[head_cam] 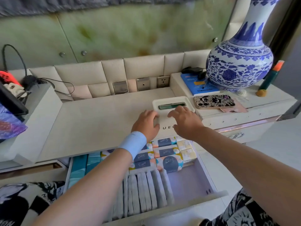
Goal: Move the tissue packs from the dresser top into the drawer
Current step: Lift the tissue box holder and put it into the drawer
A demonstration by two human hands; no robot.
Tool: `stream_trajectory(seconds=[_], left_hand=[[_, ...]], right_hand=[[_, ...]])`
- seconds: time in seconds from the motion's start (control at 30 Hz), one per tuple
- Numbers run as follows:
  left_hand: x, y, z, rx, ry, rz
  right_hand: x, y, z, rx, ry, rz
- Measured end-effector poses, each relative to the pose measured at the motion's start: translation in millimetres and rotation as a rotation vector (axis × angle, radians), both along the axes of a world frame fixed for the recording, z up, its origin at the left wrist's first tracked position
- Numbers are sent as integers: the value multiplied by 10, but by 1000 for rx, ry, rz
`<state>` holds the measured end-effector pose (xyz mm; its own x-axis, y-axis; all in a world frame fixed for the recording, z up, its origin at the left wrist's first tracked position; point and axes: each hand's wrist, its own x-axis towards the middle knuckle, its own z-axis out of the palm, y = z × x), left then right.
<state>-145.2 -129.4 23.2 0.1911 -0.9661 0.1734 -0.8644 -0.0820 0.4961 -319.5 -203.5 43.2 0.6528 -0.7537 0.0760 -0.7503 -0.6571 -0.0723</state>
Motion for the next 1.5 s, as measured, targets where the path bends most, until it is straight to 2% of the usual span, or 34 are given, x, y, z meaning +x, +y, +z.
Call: stream_trajectory(seconds=[0.1,0.2,0.27,0.33,0.47,0.73,1.0,1.1,1.2,1.33,1.5], left_hand=[[-50,-224,55,115,-65,2],[-82,-349,12,300,-82,-3],[-75,-381,-30,330,-47,-5],[-58,-383,-47,302,14,-5],[-29,-334,-47,243,48,-6],[126,6,-66,144,124,31],[6,567,-150,35,217,-103],[-54,815,-289,163,176,-102],[-228,999,-343,360,-54,-166],[-638,1062,-513,621,-118,-371],[-1110,938,-759,818,-370,-543]], right_hand=[[-43,-173,-108,-44,164,-31],[-12,-273,-226,-94,174,-9],[12,-319,-270,-72,185,-10],[26,-354,-300,-29,203,-5],[92,-397,-264,-97,150,22],[149,-201,-119,44,164,143],[-199,280,33,111,193,88],[-458,452,99,212,103,18],[-712,608,132,316,40,-49],[-987,763,63,301,124,-48],[-1269,778,-85,333,125,-114]])
